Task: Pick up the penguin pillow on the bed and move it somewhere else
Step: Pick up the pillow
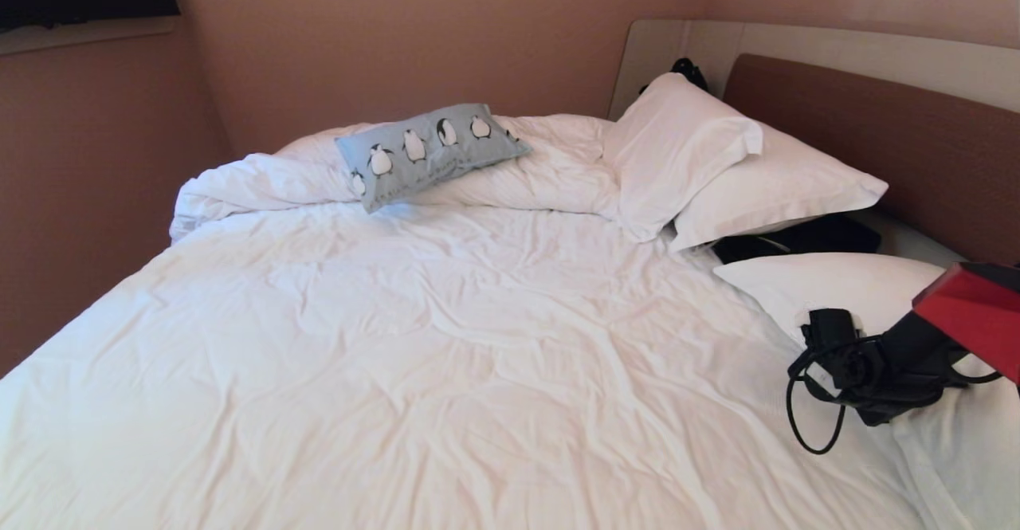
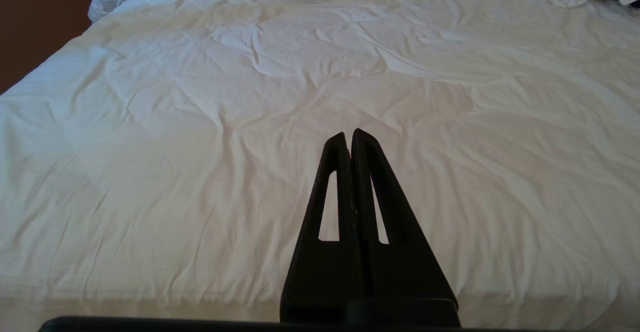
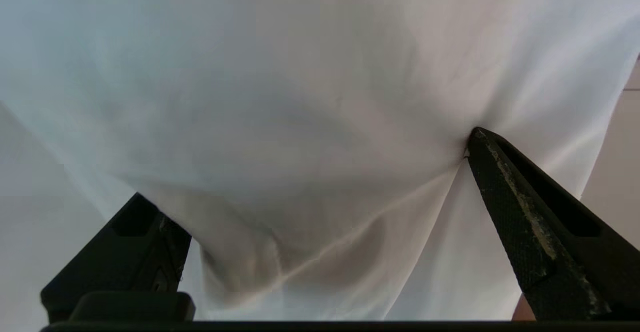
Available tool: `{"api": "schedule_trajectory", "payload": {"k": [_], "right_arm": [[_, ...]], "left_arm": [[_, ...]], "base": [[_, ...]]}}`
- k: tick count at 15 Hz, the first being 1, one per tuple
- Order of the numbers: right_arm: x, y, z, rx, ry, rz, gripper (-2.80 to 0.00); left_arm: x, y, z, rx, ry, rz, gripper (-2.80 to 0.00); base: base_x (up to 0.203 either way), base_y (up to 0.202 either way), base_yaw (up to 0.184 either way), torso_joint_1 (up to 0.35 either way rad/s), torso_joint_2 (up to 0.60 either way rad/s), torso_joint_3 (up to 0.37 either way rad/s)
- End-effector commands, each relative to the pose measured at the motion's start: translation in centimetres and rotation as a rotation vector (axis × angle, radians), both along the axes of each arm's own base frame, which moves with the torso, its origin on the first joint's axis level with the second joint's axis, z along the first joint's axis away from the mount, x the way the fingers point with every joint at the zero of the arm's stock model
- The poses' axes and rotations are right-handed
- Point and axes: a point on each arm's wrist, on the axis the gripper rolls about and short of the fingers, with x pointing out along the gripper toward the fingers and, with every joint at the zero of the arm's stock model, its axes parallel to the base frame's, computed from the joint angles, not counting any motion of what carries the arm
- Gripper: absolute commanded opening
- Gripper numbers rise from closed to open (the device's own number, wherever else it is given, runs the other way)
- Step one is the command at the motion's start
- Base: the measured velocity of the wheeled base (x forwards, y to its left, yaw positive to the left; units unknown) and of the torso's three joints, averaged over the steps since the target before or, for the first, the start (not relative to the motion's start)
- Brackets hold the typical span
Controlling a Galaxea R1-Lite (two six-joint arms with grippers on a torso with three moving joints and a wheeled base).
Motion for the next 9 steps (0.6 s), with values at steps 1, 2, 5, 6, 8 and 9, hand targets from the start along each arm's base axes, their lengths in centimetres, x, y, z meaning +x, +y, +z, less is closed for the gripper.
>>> {"api": "schedule_trajectory", "payload": {"k": [1,2,5,6,8,9], "right_arm": [[0.1,-1.5,1.1,-0.013,-0.032,-0.038,0.0],[0.1,-2.2,1.6,-0.017,-0.043,-0.053,0.0],[0.2,-4.0,2.3,-0.024,-0.062,-0.089,0.0],[0.1,-4.4,2.4,-0.025,-0.063,-0.099,0.0],[0.2,-4.7,2.4,-0.026,-0.07,-0.103,0.0],[0.3,-4.7,2.4,-0.026,-0.073,-0.103,0.0]], "left_arm": [[0.0,0.0,0.0,0.0,0.0,0.001,-2.8],[0.0,0.0,0.0,0.0,0.0,0.001,-2.8],[0.0,0.0,0.0,0.0,0.001,0.001,-2.8],[0.0,0.0,0.0,0.0,0.0,0.001,-2.8],[0.0,0.0,0.0,0.001,0.0,0.001,-2.8],[0.0,0.0,0.0,0.0,0.0,0.001,-2.8]], "base": [[0.0,0.0,0.0,0.0,0.0,0.0],[0.0,0.0,0.0,0.0,0.0,0.0],[0.0,0.0,0.0,0.0,0.0,0.0],[0.0,0.0,0.0,0.0,0.0,0.0],[0.0,0.0,0.0,0.0,0.0,0.0],[0.0,0.0,0.0,0.0,0.0,0.0]]}}
